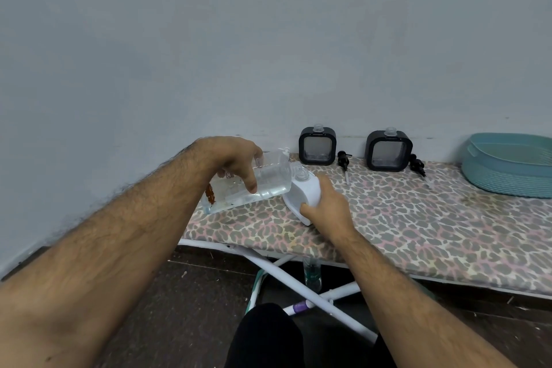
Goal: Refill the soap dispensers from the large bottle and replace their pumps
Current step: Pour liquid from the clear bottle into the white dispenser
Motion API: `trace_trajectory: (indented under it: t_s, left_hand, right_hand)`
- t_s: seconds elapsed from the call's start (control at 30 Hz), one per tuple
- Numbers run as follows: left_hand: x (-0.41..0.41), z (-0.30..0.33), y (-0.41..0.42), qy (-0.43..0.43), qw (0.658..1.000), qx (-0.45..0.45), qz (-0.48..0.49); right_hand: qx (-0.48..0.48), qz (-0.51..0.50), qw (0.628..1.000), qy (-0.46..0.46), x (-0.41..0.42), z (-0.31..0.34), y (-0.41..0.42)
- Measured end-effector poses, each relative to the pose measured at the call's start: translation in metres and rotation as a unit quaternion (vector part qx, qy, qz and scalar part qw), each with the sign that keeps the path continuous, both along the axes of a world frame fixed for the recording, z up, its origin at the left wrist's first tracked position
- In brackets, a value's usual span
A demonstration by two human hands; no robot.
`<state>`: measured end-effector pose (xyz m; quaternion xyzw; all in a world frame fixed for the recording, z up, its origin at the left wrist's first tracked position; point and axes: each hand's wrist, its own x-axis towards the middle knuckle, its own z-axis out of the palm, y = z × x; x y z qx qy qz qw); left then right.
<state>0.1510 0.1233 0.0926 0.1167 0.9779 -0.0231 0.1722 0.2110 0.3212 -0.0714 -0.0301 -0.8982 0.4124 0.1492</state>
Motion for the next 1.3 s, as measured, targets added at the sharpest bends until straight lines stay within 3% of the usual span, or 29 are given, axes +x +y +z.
trace_trajectory:
  t_s: [1.3]
  left_hand:
    - [-0.0017,0.0044,0.0046,-0.022,1.000,0.003,0.009]
  right_hand:
    - [0.003,-0.001,1.000,0.008,-0.0010,-0.0017,0.0007]
